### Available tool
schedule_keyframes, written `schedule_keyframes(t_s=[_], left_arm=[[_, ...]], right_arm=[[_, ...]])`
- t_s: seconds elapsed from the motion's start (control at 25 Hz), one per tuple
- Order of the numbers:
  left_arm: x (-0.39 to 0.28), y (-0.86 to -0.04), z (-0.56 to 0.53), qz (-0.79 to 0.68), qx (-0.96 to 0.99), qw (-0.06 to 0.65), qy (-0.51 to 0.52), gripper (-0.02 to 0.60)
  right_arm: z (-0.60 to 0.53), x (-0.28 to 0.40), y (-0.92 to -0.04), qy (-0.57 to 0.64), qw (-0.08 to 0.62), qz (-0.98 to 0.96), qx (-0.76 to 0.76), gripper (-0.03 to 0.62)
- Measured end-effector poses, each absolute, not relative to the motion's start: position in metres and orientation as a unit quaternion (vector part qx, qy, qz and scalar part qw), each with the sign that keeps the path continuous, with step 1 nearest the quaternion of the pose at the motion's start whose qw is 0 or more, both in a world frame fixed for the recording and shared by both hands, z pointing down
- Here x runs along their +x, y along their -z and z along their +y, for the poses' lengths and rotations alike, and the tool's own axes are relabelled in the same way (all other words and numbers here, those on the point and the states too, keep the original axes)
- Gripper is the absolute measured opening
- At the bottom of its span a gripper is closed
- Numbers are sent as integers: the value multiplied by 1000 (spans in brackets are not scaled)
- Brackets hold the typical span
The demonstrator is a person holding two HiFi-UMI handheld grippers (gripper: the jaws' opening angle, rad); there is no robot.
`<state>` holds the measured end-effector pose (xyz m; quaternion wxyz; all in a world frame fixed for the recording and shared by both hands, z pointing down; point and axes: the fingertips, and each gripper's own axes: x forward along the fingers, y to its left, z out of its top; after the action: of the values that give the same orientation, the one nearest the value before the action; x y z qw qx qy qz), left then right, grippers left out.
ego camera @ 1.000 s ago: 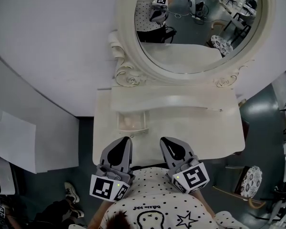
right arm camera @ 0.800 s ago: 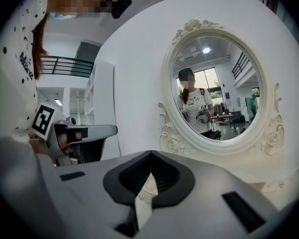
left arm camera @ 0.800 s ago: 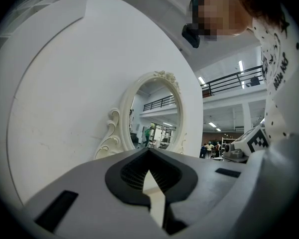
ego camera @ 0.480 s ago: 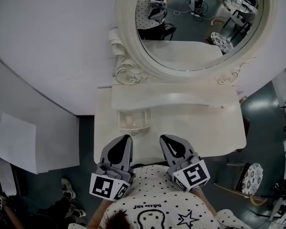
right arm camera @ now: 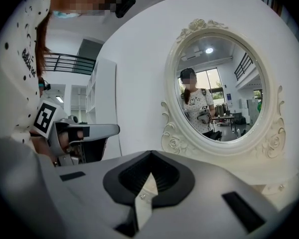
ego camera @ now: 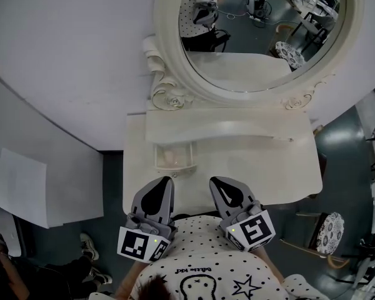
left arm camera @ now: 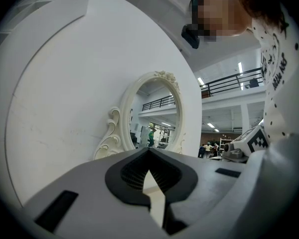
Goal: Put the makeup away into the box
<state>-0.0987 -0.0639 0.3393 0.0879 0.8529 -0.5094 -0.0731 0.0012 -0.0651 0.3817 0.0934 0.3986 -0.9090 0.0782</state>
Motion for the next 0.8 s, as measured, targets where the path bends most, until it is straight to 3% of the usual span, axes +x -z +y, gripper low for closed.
schedule_keyframes(t_s=[0.8], left_arm=[[-99,-344,-61,-511,851,99,64,-5]], right_arm=[[-64,0,-384,-78,95,-910,396,5]])
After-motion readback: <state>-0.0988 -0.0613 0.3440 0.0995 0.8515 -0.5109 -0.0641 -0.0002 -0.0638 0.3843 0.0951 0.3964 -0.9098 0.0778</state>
